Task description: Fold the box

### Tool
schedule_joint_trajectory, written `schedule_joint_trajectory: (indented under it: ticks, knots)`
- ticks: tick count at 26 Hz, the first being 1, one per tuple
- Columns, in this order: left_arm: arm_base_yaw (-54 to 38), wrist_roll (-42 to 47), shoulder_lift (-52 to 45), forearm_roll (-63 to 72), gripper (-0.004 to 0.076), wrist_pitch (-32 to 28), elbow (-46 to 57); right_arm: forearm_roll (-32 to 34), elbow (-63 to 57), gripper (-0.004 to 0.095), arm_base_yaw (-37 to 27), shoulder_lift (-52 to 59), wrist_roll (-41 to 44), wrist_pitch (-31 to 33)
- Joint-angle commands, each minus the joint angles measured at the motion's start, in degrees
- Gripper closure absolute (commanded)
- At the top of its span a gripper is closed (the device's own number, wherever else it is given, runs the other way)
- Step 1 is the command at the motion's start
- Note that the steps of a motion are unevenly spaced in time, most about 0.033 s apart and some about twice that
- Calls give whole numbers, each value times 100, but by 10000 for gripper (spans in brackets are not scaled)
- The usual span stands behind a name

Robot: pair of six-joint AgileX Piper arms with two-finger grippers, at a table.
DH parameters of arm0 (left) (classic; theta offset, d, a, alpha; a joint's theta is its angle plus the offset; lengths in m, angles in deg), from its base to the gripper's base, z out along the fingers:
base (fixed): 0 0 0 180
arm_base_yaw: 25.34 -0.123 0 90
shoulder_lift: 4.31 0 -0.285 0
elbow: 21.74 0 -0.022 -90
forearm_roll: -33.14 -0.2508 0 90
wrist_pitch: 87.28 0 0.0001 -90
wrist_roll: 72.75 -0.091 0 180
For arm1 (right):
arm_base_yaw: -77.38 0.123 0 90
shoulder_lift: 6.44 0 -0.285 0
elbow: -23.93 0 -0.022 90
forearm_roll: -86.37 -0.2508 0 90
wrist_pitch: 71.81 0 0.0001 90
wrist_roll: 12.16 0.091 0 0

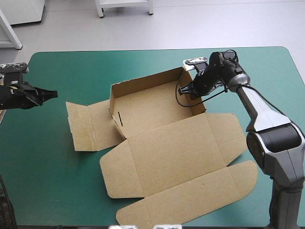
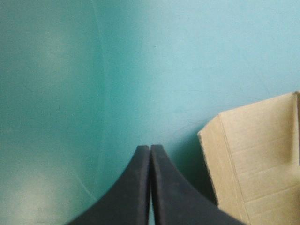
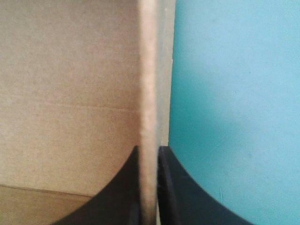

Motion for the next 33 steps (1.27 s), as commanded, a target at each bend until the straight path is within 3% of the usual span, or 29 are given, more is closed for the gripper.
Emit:
schedule_joint_trajectory:
  ticks: [1, 6, 8, 12, 17, 24, 27, 33]
  knots:
    - [-18, -9, -177, 189, 733, -211, -149, -298, 208, 726, -11, 291, -275, -418]
    - [-18, -9, -177, 210, 733, -211, -149, -438, 347, 409, -11, 291, -319, -452]
    - [-18, -9, -177, 210, 733, -211, -149, -499, 468, 353, -11, 300, -377, -375]
    - [-18, -9, -177, 210, 733, -211, -149, -673, 791, 353, -11, 362, -389, -216]
    - [-18, -36, -177, 210, 733, -199, -149, -579, 1483, 353, -11, 396, -196, 533]
    - [-18, -45, -177, 210, 733, -174, -149, -404, 1573, 352, -11, 535, -56, 533]
    - [-18, -114, -177, 219, 733, -148, -149, -67, 1233, 352, -11, 535, 138, 533]
    - [-18, -136, -177, 219, 733, -148, -149, -10, 824, 353, 34, 622, 205, 533]
